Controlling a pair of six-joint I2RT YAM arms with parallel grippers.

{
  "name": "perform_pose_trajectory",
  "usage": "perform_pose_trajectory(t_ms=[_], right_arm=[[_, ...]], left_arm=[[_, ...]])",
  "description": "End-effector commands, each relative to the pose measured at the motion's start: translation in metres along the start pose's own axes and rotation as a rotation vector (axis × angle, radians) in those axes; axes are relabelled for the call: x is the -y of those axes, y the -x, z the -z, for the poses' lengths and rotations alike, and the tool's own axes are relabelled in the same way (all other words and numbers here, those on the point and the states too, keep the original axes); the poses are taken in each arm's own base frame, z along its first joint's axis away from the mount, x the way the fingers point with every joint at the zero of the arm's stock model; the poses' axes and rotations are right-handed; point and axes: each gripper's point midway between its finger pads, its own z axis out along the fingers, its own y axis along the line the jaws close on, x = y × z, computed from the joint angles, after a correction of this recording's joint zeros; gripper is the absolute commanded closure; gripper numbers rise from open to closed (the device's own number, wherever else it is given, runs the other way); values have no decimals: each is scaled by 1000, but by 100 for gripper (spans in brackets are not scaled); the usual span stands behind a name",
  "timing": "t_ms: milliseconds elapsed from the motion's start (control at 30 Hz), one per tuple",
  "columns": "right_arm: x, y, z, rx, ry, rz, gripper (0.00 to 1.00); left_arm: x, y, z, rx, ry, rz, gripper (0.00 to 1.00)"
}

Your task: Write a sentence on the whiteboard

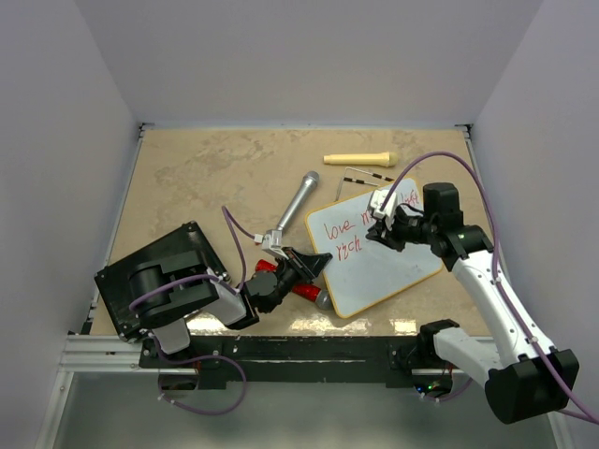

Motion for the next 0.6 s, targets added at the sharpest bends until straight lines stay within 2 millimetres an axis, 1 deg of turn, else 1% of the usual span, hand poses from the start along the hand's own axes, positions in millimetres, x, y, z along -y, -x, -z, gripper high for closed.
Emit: perform_pose_trajectory(t_ms=[0, 267, 567], right_arm=[[-4, -2, 0, 6, 26, 14, 100], [-5, -10, -4, -19, 39, 19, 100], [-3, -12, -10, -17, 49, 14, 100]], left_arm=[[0, -1, 0, -12, -20, -148, 100], [1, -2, -1, -14, -24, -150, 100], [1, -4, -2, -20, -24, -151, 100]])
